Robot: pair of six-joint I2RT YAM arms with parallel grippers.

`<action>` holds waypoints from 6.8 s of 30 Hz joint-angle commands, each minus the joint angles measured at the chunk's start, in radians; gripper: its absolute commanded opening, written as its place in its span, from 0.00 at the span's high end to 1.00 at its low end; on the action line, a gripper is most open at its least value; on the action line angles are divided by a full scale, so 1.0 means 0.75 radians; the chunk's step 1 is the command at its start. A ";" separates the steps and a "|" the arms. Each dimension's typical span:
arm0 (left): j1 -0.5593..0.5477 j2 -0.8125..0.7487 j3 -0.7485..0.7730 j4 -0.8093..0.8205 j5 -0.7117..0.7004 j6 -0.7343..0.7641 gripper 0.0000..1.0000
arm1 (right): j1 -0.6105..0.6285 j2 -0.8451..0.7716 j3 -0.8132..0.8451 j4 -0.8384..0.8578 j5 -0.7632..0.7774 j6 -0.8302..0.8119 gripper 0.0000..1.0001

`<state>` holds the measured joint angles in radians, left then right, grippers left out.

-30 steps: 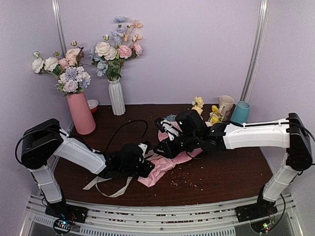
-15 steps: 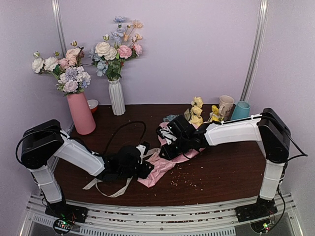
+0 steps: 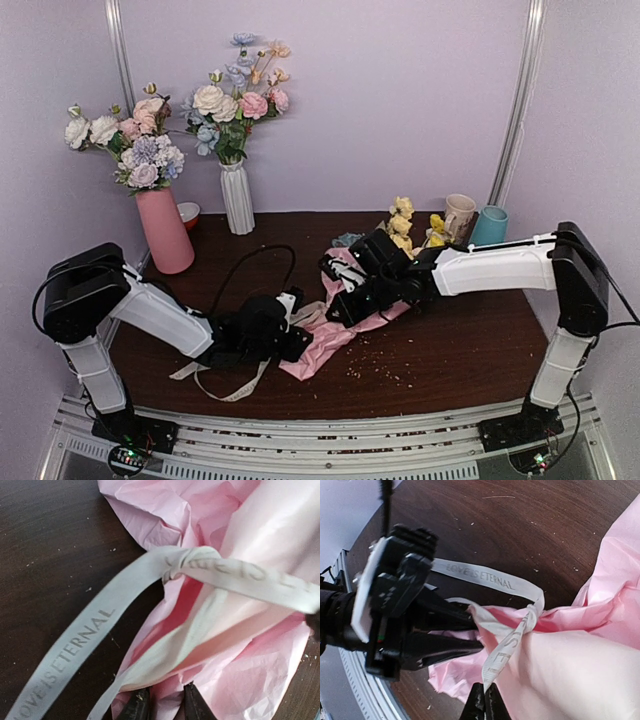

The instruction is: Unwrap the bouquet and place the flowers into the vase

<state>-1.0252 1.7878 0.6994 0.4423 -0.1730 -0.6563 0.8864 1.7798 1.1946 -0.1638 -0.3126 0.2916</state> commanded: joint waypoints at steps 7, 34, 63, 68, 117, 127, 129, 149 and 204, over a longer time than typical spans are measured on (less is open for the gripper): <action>0.095 0.047 0.048 -0.020 -0.044 -0.001 0.74 | 0.000 -0.360 -0.264 -0.085 -0.080 0.027 1.00; 0.179 0.070 0.110 0.079 0.083 0.127 0.74 | 0.062 -0.420 -0.495 0.210 -0.170 0.167 0.80; 0.178 0.084 0.015 0.275 0.239 0.189 0.74 | -0.057 0.402 0.265 0.299 -0.198 0.290 0.72; 0.178 0.068 -0.017 0.297 0.227 0.181 0.74 | -0.058 0.392 0.231 0.294 -0.201 0.284 0.90; 0.234 0.039 0.017 0.200 0.083 0.199 0.75 | -0.083 -0.791 -0.920 0.176 -0.114 0.468 0.91; 0.234 0.024 -0.007 0.232 0.138 0.203 0.75 | -0.074 -0.590 -0.545 0.141 -0.123 0.253 0.36; 0.234 0.026 -0.010 0.240 0.148 0.204 0.75 | -0.075 -0.524 -0.482 0.183 -0.107 0.256 0.35; 0.233 0.020 -0.036 0.280 0.190 0.213 0.75 | -0.074 0.364 0.254 0.306 -0.196 0.315 0.63; 0.235 -0.270 0.229 -0.209 0.056 0.400 0.27 | -0.109 -1.058 -0.714 -0.132 0.414 0.368 0.57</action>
<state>-0.8562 1.6184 0.8059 0.3752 -0.0772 -0.4149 0.8070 0.9318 0.6647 -0.3153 -0.0658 0.5182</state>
